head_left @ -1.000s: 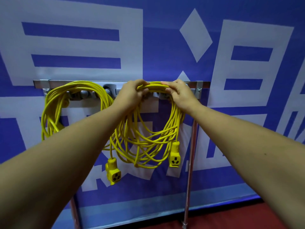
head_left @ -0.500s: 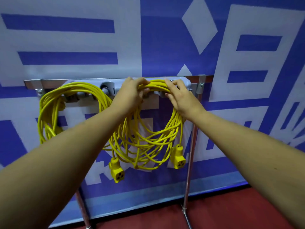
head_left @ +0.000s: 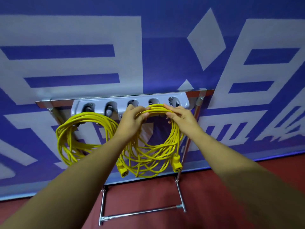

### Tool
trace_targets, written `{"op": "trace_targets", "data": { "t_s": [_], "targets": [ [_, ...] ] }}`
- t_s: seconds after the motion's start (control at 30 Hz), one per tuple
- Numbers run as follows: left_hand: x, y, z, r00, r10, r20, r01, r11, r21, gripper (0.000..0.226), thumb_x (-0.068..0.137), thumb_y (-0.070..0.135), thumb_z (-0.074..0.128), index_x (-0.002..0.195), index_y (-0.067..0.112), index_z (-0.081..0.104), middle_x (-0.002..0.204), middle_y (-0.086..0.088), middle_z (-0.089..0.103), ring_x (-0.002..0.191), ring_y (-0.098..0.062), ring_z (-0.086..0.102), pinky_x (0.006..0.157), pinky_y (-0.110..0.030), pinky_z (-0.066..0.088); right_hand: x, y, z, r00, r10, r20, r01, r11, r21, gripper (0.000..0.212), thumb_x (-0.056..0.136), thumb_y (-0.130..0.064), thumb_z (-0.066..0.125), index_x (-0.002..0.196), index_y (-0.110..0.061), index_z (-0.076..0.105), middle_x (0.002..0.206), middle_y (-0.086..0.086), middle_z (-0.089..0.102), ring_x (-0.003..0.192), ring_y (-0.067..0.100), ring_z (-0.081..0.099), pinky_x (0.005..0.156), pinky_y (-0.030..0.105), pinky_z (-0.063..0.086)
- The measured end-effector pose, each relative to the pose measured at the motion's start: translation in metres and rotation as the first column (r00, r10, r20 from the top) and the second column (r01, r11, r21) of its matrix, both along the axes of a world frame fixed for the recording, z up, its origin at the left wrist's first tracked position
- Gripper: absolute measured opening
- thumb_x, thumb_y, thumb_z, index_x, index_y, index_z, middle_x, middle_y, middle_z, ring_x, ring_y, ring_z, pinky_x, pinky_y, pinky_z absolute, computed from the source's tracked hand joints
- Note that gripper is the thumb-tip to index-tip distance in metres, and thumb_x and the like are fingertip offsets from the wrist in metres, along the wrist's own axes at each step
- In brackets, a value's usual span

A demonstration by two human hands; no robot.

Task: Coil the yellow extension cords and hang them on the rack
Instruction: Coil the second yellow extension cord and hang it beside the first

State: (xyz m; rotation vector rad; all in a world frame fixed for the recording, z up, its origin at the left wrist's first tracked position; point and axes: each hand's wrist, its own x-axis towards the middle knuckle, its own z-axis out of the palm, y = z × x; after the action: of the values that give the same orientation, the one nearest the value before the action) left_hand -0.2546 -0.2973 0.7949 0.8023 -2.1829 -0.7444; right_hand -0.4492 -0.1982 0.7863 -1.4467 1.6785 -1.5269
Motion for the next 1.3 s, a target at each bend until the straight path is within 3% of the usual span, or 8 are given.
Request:
{"op": "trace_targets", "data": {
  "t_s": [0.13,0.4,0.53,0.7,0.8,0.9,1.07,1.3],
  "targets": [
    [-0.005,0.006,0.008,0.998,0.032,-0.047,-0.025,0.989,0.149,0.016,0.092,0.022,0.061,0.106,0.029,0.065,0.093,-0.012,0.051,0.082,-0.017,0.063,0.08,-0.029,0.049,0.012,-0.003,0.002,0.96,-0.193,0.205,0.198,0.98,-0.006,0.029,0.086,-0.008,0.069,0.113,-0.019,0.068,0.1,0.018,0.069,0.08,0.003,0.064,0.082,0.017,0.05],
    [0.001,0.006,0.016,0.999,0.026,-0.029,-0.016,0.952,0.307,0.02,0.091,0.02,0.064,0.092,0.04,0.065,0.103,-0.022,0.054,0.089,-0.02,0.062,0.08,-0.018,0.048,0.011,0.008,-0.004,0.978,-0.182,-0.102,0.185,0.982,0.023,0.034,0.093,-0.008,0.06,0.124,-0.021,0.063,0.1,0.005,0.053,0.089,0.001,0.052,0.086,0.01,0.039],
    [0.001,0.012,0.02,0.999,0.042,0.014,-0.045,0.959,0.279,0.014,0.092,0.014,0.062,0.094,0.028,0.066,0.089,-0.006,0.047,0.074,0.007,0.052,0.071,-0.008,0.038,0.016,0.007,0.003,0.969,-0.24,0.06,0.236,0.97,0.062,0.029,0.092,-0.006,0.06,0.118,-0.017,0.068,0.102,0.001,0.054,0.086,-0.005,0.053,0.081,0.008,0.04],
    [-0.003,0.019,0.017,0.988,0.154,0.025,-0.156,0.963,0.218,0.016,0.09,0.014,0.064,0.093,0.03,0.066,0.089,-0.001,0.049,0.081,-0.003,0.053,0.076,-0.018,0.042,0.022,0.006,0.011,0.932,-0.323,0.161,0.317,0.946,0.068,0.025,0.085,0.002,0.065,0.108,-0.006,0.072,0.104,0.008,0.063,0.092,0.009,0.06,0.082,0.008,0.043],
    [-0.008,0.024,0.014,0.969,0.237,0.07,-0.245,0.958,0.15,0.005,0.09,0.01,0.063,0.09,0.014,0.064,0.089,-0.006,0.051,0.081,-0.016,0.054,0.078,-0.029,0.045,0.024,0.008,0.009,0.922,-0.358,0.147,0.347,0.933,0.099,0.025,0.085,0.004,0.064,0.108,-0.004,0.072,0.107,0.007,0.063,0.096,0.006,0.06,0.084,0.008,0.044],
    [-0.007,0.028,0.012,0.973,0.227,0.046,-0.23,0.968,0.097,0.007,0.091,0.004,0.061,0.085,0.006,0.062,0.086,-0.007,0.047,0.079,0.001,0.05,0.077,-0.012,0.042,0.022,0.012,0.004,0.944,-0.33,-0.007,0.329,0.936,0.126,0.032,0.089,0.011,0.055,0.115,-0.003,0.068,0.116,0.006,0.06,0.099,-0.007,0.056,0.091,0.007,0.042],
    [0.01,0.025,0.008,0.997,0.043,0.06,-0.049,0.994,0.101,0.008,0.095,0.013,0.06,0.1,0.01,0.065,0.095,-0.005,0.047,0.091,-0.011,0.055,0.088,-0.012,0.039,0.021,0.012,-0.013,0.874,-0.385,-0.298,0.399,0.917,-0.014,0.045,0.085,0.021,0.048,0.116,-0.005,0.067,0.123,0.003,0.06,0.123,0.024,0.055,0.108,0.028,0.04],
    [-0.001,0.026,0.022,0.996,0.086,0.026,-0.09,0.981,0.174,0.013,0.092,-0.006,0.055,0.086,0.001,0.063,0.087,-0.004,0.044,0.079,-0.003,0.048,0.078,-0.001,0.037,0.041,0.0,-0.005,0.836,-0.517,-0.186,0.54,0.836,0.102,0.035,0.087,0.016,0.048,0.112,0.002,0.069,0.119,0.007,0.064,0.117,0.027,0.06,0.103,0.02,0.042]
  ]
}}
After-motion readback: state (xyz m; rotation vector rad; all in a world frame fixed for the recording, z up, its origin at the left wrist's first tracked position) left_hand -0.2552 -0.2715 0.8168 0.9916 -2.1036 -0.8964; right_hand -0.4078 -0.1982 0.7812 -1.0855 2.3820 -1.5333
